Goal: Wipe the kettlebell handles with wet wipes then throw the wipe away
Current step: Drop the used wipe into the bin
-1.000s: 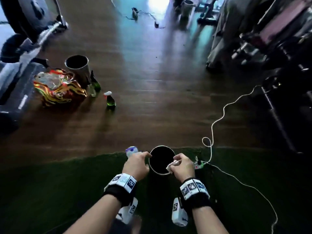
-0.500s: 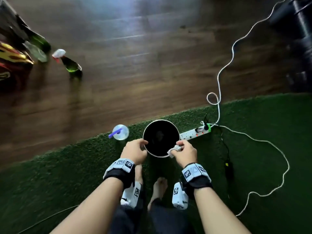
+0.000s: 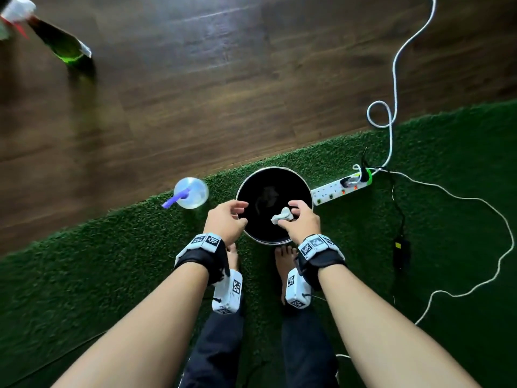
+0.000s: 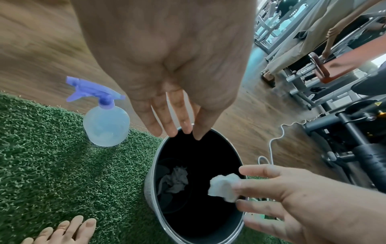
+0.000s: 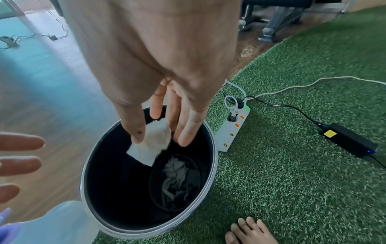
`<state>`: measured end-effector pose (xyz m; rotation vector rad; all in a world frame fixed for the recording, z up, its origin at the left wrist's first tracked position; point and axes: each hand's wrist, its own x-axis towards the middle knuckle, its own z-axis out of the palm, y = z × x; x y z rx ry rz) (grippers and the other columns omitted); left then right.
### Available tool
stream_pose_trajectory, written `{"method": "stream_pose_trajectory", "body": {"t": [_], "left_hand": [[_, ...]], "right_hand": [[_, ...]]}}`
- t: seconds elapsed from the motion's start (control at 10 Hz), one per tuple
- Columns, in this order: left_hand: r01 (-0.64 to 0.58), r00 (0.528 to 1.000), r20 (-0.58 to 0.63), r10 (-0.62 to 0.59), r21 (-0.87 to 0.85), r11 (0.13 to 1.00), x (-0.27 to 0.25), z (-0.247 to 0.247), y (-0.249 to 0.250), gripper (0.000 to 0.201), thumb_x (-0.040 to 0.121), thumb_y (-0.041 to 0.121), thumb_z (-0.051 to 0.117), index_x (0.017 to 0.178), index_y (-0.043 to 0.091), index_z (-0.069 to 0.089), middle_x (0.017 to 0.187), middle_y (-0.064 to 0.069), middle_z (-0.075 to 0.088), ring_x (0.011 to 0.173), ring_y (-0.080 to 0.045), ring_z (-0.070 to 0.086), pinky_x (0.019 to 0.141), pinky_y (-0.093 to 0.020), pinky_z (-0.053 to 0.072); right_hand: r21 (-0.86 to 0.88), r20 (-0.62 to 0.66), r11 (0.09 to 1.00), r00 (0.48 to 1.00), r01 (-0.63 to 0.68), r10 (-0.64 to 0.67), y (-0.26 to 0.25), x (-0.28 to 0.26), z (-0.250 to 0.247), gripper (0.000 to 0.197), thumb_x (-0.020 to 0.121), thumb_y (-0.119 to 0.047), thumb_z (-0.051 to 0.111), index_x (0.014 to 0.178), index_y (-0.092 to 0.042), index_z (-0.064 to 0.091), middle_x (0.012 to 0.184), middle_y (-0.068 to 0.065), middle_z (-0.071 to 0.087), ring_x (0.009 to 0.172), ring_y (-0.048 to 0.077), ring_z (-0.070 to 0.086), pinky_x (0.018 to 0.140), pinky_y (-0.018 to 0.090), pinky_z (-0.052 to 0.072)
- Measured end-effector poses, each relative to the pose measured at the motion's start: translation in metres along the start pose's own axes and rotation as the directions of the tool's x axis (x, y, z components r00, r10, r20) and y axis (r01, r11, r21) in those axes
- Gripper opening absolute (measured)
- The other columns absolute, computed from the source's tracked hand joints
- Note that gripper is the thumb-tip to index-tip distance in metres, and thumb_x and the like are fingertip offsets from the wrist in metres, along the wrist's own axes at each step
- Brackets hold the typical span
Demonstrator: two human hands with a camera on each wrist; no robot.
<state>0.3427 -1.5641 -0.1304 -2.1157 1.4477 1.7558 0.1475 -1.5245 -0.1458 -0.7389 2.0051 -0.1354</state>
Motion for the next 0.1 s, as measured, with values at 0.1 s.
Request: {"method": "stream_pose_trajectory", "body": {"t": [0.1], "left_hand": [[-0.015, 1.0, -0.025, 0.014, -0.013, 1.0, 0.0013, 0.0048, 0.006, 0.04, 0.084, 0.008, 0.071, 0.12, 0.025, 0.071, 0.111, 0.001, 0.075, 0.098, -0.013, 0.07, 0.097, -0.027, 0.053]], "right_hand": [[-0.026, 0.03, 1.0, 1.0, 0.01, -0.009, -0.002, 0.0068, 0.0, 0.061, 0.077, -0.015, 0.081, 0.133, -0.023, 0.058, 0.133, 0.01, 0.061, 0.114, 0.026, 0.062, 0.098, 0.029, 0.047]]}}
